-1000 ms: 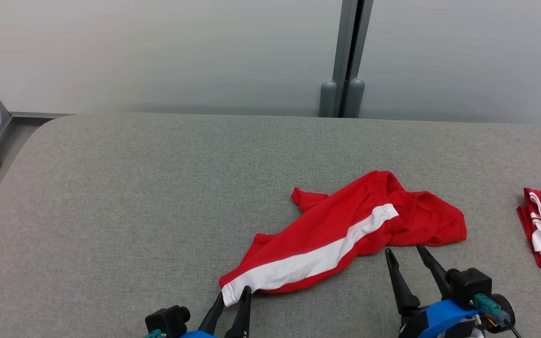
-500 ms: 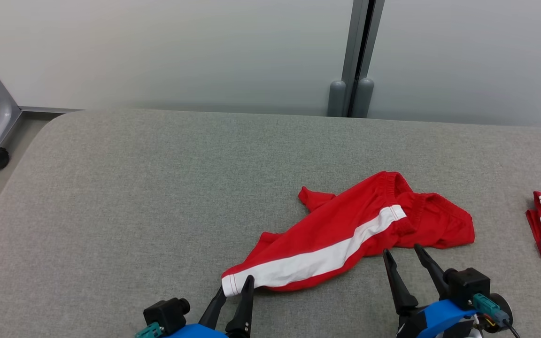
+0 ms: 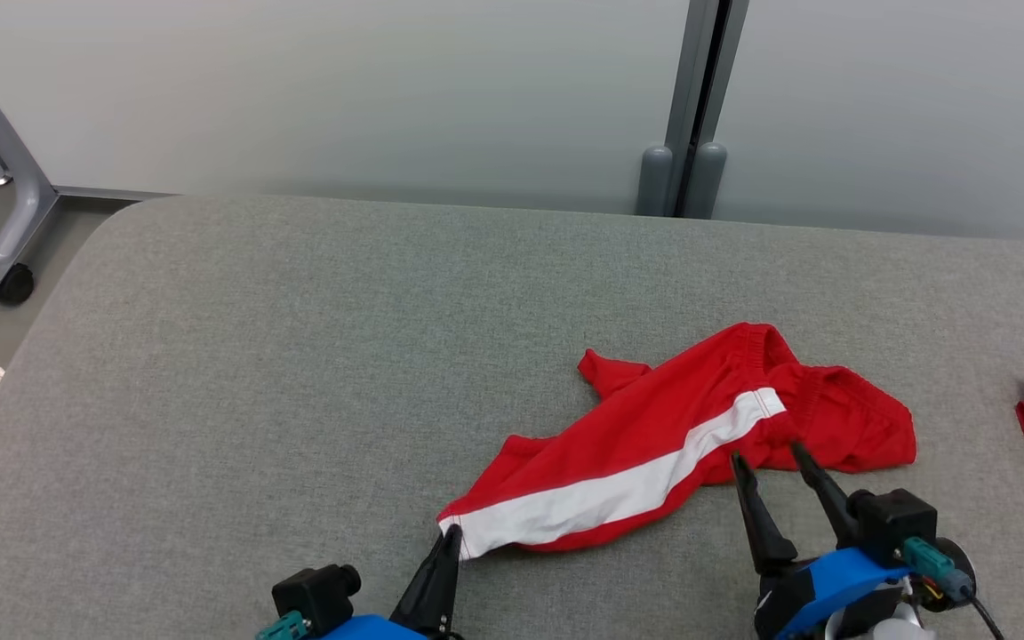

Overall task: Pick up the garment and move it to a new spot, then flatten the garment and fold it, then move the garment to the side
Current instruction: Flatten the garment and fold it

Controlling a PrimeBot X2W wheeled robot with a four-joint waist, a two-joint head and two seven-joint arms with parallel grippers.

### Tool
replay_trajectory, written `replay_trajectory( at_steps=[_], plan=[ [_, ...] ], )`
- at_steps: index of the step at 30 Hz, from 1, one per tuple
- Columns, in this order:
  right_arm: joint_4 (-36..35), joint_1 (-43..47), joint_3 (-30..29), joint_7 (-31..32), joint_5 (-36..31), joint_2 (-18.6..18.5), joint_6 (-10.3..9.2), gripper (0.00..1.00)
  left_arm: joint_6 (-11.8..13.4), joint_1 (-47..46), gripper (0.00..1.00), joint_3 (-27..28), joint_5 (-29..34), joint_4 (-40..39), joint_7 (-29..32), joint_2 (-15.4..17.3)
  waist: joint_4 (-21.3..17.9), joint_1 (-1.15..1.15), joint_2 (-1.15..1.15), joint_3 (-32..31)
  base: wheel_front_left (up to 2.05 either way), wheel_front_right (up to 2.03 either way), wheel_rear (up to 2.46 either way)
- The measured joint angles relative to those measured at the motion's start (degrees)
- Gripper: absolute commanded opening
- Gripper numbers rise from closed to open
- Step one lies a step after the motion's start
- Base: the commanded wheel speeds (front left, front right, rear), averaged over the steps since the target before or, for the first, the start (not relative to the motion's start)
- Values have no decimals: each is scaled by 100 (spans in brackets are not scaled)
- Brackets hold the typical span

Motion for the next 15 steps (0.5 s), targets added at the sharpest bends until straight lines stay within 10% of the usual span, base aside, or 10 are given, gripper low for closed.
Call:
replay_trajectory(
  at_steps=[15],
  plan=[
    [1177,-1065,-409,0,233,-103,0,100,-20,-56,0,1003,1039,-18,0,-92,157,0,0,260,0,0,0]
  ],
)
